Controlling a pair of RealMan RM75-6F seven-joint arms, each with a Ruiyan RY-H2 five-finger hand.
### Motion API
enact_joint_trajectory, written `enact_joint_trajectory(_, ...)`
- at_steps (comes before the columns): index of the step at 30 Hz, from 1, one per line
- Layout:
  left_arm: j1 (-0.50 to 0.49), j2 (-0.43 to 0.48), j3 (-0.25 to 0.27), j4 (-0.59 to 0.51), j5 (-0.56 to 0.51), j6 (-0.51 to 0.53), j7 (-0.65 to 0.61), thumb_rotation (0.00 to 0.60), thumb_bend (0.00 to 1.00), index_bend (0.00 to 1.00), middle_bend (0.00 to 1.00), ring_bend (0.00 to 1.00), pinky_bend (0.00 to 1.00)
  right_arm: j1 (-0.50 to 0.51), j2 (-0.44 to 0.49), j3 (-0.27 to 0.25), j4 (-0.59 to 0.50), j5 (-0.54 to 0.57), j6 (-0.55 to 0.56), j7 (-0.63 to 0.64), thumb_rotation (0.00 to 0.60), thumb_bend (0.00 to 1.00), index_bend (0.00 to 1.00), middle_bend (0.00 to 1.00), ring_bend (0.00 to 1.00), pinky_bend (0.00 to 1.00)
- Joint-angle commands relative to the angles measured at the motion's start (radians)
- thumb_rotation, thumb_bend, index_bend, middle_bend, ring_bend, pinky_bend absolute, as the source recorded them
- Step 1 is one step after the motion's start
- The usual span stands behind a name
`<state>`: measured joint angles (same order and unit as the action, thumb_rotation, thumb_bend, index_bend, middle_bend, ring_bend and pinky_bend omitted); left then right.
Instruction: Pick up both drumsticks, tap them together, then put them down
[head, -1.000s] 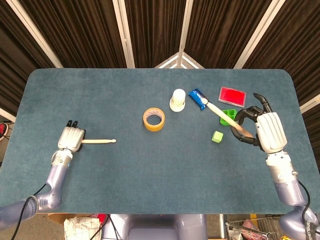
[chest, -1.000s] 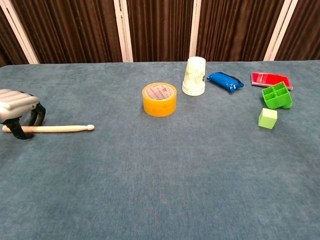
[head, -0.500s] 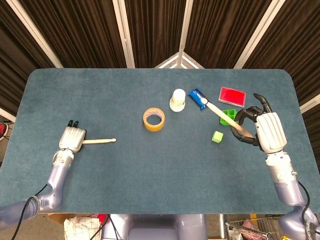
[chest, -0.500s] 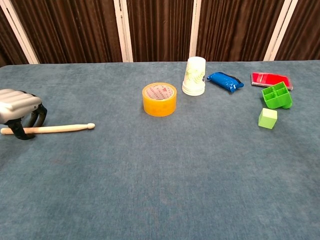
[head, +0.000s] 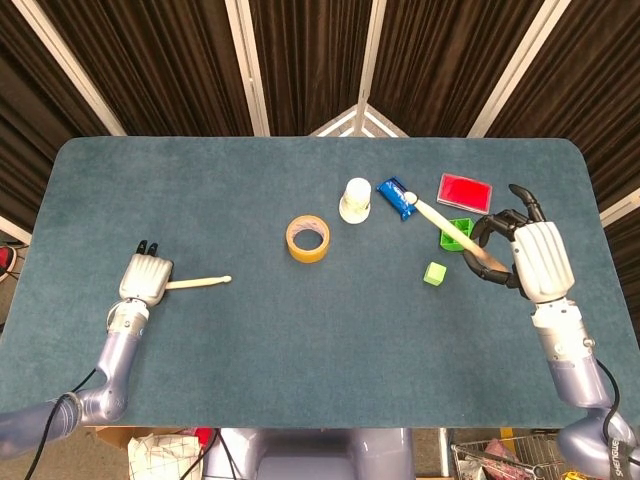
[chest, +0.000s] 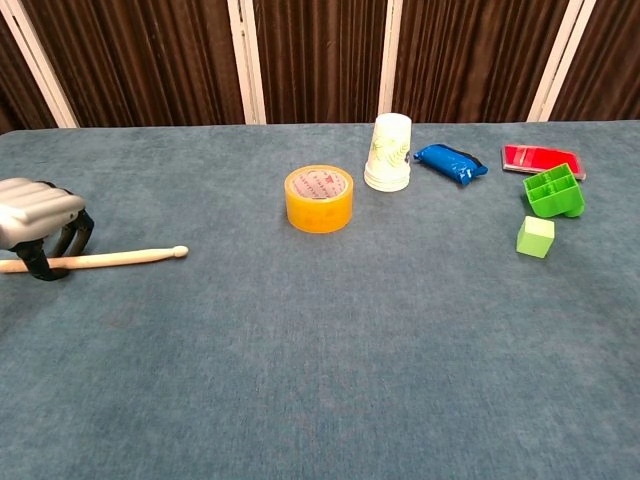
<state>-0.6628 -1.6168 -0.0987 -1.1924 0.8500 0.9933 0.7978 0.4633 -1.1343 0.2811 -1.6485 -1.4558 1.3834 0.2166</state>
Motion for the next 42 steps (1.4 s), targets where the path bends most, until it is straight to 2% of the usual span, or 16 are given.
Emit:
enact_joint_trajectory(1,-0.001,-0.006,0.009,0.01,0.005,0.006,0.016,0.6,0.42,0.56,0.54,0.13,0.11,0.001,0.001,0.002,0.0,0.002,-0.002,0.0,0.6,0.46,0.75,0.66,0.5,0.11)
enact_joint_trajectory(18,-0.004,-0.024,0.018,0.015,0.025,0.05,0.071,0.6,0.43,0.61,0.58,0.16,0.11,-0.007,0.005,-0.004,0.003,-0.007,0.003,0.0,0.6,0.46,0.75,0.66,0.5,0.11)
enact_joint_trajectory(27,0.001,-0.04,0.039,0.059,0.05,0.072,0.114,0.6,0.43,0.62,0.59,0.16,0.11,-0.01,0.013,-0.005,0.0,-0.008,0.004,0.002,0.6,0.46,0.75,0.66,0.5,0.11)
enact_joint_trajectory(42,0.019,-0.051,0.055,0.129,0.213,0.12,-0.012,0.6,0.44,0.63,0.6,0.17,0.11,-0.005,0.016,0.002,-0.011,0.004,-0.006,-0.016,0.6,0.46,0.75,0.66,0.5,0.11)
